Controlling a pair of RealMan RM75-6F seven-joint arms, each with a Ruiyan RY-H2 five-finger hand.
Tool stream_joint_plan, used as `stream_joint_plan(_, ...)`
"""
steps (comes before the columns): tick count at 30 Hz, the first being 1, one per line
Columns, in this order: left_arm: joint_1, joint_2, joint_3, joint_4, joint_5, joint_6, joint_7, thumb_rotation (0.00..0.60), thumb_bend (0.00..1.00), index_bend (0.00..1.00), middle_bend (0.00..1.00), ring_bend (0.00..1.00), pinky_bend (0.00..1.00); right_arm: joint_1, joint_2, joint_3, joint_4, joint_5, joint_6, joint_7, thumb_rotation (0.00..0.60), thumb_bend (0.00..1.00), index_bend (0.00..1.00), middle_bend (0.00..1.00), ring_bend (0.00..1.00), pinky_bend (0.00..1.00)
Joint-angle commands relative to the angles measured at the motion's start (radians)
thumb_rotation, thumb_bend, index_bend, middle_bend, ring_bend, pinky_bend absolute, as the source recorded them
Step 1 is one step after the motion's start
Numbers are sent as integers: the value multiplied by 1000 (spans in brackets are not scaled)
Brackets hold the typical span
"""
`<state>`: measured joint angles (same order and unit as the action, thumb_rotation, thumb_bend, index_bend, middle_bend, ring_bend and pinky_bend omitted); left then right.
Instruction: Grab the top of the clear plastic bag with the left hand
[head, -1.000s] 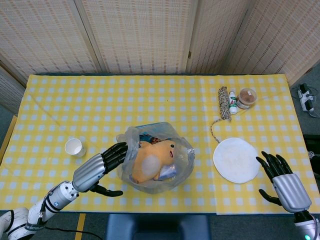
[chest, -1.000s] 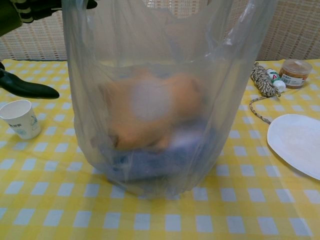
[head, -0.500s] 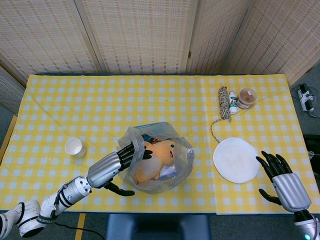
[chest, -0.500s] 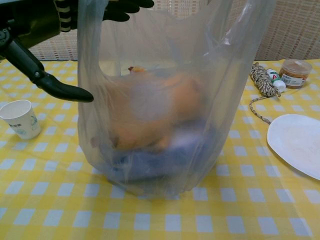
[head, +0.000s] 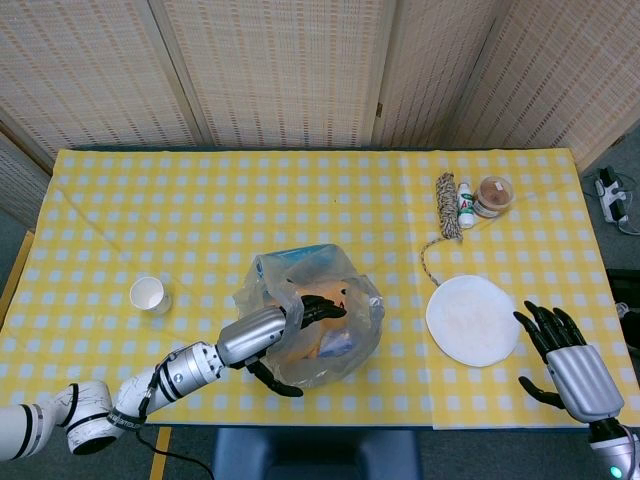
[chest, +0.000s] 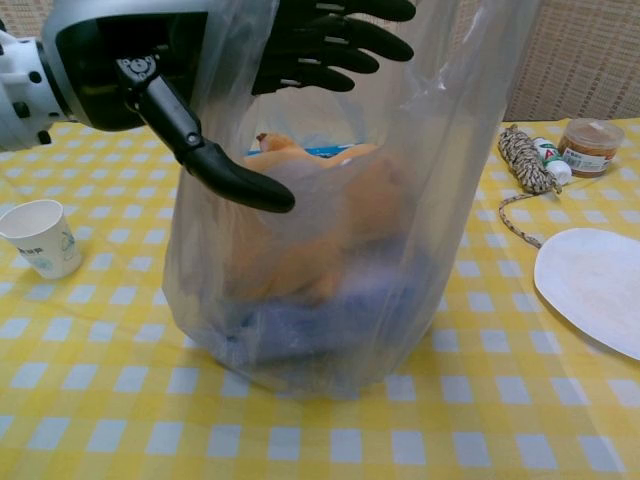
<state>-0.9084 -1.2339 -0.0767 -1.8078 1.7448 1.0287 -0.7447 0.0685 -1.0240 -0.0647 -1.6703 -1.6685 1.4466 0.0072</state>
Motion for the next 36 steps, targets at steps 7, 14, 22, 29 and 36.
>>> stream_joint_plan(7,-107,10,-46,-6,-60,-95,-264,600,61,61,124,40,0,-1,5,3,4,3,4,15,600,266,0,0,0,0)
stream_joint_plan(14,-160,17,-48,0,-49,-124,-388,600,61,59,124,39,0,0,9,5,4,5,5,27,600,267,0,0,0,0)
stream_joint_plan(22,-237,2,-56,24,-61,-193,-511,600,61,55,124,39,0,-6,16,5,7,-3,24,46,600,267,0,0,0,0)
stream_joint_plan(29,-304,1,-64,28,-62,-235,-665,600,62,52,124,40,0,-4,19,5,11,-4,19,56,600,266,0,0,0,0)
stream_joint_plan(36,-344,-14,-84,53,-75,-217,-820,600,61,56,127,42,3,-7,21,2,12,-11,26,62,600,266,0,0,0,0)
